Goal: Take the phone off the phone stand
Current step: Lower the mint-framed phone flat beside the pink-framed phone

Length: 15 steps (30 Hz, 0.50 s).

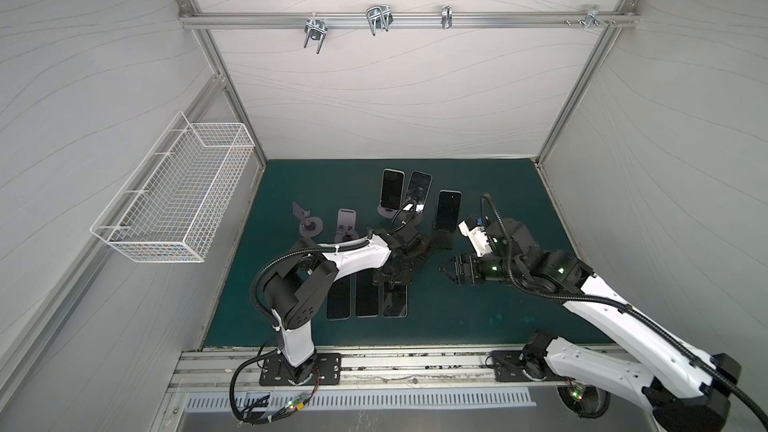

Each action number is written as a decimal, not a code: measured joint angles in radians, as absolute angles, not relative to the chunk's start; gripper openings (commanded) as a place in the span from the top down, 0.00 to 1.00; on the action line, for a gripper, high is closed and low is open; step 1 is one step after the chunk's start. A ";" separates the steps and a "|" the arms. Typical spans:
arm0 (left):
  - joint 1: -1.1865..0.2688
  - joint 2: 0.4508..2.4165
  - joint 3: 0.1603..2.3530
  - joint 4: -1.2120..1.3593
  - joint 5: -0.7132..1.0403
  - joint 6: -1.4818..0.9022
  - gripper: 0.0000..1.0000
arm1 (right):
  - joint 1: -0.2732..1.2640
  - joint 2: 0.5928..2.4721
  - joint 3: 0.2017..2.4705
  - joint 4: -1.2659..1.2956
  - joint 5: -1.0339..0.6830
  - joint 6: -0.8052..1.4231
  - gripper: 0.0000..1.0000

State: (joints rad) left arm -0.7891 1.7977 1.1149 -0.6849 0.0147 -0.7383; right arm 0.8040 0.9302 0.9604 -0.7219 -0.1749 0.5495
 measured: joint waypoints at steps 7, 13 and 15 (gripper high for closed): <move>-0.789 1.836 1.157 -0.727 0.004 -0.737 0.34 | 0.804 0.931 0.960 -0.721 -0.168 0.549 0.19; -0.791 1.855 1.180 -0.751 0.000 -0.738 0.31 | 0.804 0.939 0.960 -0.719 -0.164 0.546 0.19; -0.791 1.863 1.188 -0.759 -0.002 -0.738 0.31 | 0.804 0.941 0.960 -0.719 -0.164 0.542 0.19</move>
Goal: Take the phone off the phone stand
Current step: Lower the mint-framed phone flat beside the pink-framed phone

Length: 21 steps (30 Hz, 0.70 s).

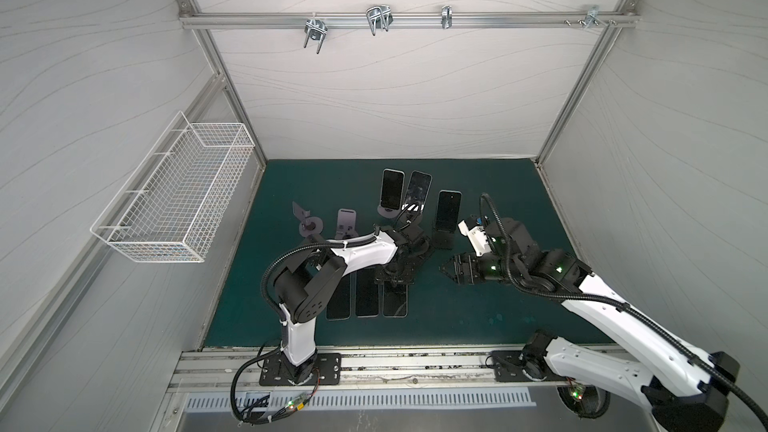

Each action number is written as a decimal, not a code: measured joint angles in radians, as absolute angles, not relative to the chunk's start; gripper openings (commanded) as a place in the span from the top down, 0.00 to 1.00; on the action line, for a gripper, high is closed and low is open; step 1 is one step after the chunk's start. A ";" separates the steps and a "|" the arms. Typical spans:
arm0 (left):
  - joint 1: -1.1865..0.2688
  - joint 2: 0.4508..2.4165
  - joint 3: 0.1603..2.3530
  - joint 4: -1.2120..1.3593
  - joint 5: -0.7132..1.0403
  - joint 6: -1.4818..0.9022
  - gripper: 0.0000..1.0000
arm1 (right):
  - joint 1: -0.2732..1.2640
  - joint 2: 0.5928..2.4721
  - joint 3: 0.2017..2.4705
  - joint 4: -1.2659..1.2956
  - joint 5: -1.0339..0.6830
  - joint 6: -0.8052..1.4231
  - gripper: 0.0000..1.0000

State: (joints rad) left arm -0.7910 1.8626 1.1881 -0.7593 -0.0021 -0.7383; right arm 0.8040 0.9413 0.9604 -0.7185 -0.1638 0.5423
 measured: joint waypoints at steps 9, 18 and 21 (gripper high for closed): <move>-0.794 1.871 1.198 -0.769 -0.011 -0.745 0.26 | 0.804 0.941 0.960 -0.718 -0.164 0.530 0.19; -0.794 1.871 1.198 -0.766 -0.015 -0.758 0.23 | 0.804 0.938 0.960 -0.719 -0.164 0.524 0.19; -0.794 1.871 1.198 -0.763 -0.020 -0.762 0.22 | 0.804 0.934 0.960 -0.719 -0.164 0.524 0.19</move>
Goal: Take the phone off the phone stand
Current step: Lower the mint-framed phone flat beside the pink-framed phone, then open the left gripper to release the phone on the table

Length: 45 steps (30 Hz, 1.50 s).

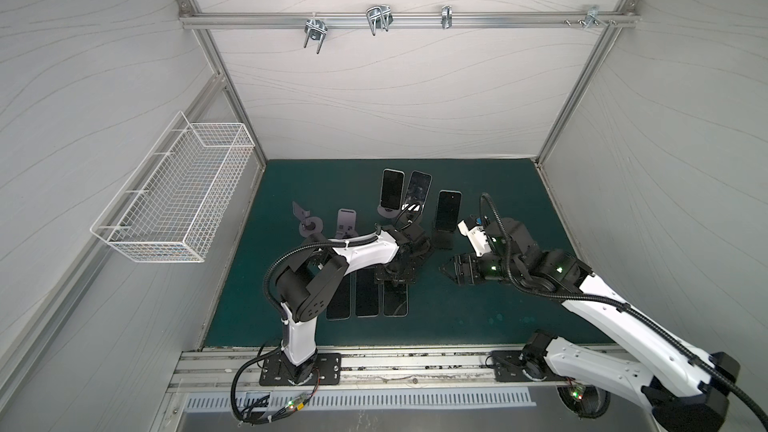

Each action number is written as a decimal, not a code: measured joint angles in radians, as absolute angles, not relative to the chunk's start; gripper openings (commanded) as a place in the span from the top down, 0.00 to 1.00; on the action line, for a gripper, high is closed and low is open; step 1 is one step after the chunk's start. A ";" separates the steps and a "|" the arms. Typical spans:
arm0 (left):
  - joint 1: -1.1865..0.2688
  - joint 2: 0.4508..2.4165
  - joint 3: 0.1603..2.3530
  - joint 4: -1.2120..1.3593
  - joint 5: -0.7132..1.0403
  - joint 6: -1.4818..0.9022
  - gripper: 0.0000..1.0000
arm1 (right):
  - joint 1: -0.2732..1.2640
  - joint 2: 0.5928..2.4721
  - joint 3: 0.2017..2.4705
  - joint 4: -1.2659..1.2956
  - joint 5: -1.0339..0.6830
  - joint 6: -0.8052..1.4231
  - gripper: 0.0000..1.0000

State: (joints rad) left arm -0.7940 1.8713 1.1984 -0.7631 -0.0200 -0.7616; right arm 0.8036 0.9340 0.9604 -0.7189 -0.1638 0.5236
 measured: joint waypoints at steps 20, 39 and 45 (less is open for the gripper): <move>-0.794 1.871 1.198 -0.752 -0.061 -0.763 0.19 | 0.803 0.920 0.997 -0.736 -0.163 0.515 0.18; -0.792 1.660 1.195 -0.762 -0.141 -0.764 0.19 | 0.806 0.888 1.048 -0.794 -0.129 0.555 0.19; -0.792 1.575 1.189 -0.783 -0.196 -0.758 0.19 | 0.807 0.880 1.071 -0.832 -0.086 0.561 0.19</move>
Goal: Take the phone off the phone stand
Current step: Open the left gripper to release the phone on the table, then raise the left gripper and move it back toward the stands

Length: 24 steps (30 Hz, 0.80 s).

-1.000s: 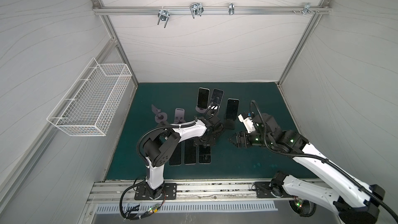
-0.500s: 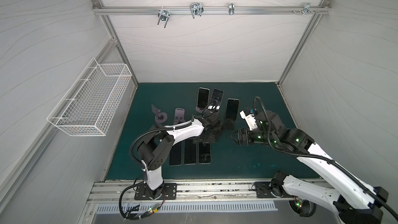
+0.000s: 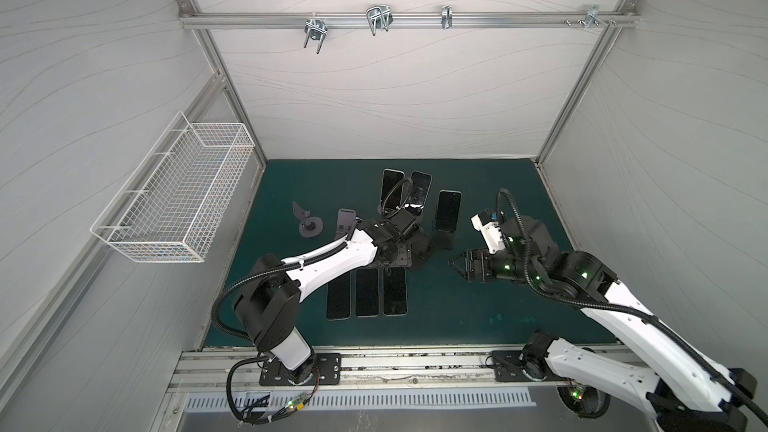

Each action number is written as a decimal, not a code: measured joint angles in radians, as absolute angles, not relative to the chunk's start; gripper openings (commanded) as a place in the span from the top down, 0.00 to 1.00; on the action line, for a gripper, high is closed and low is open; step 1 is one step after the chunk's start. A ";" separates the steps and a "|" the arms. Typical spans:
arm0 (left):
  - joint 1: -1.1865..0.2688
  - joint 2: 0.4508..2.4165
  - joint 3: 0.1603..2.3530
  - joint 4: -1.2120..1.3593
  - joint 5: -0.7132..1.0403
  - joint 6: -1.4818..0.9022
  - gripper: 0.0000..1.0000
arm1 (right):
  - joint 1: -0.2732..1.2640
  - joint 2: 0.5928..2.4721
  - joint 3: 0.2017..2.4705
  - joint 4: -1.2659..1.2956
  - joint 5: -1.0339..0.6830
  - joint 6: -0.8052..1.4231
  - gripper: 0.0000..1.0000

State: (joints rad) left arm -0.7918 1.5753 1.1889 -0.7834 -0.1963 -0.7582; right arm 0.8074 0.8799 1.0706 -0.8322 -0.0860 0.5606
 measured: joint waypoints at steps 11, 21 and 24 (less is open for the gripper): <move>-0.792 1.413 1.119 -0.786 -0.274 -0.734 0.20 | 0.808 0.878 1.101 -0.870 -0.042 0.579 0.20; -0.790 1.238 1.042 -0.745 -0.334 -0.632 0.19 | 0.837 0.874 1.113 -0.895 0.011 0.630 0.21; -0.790 1.200 1.036 -0.727 -0.349 -0.583 0.20 | 0.847 0.870 1.113 -0.898 0.029 0.645 0.21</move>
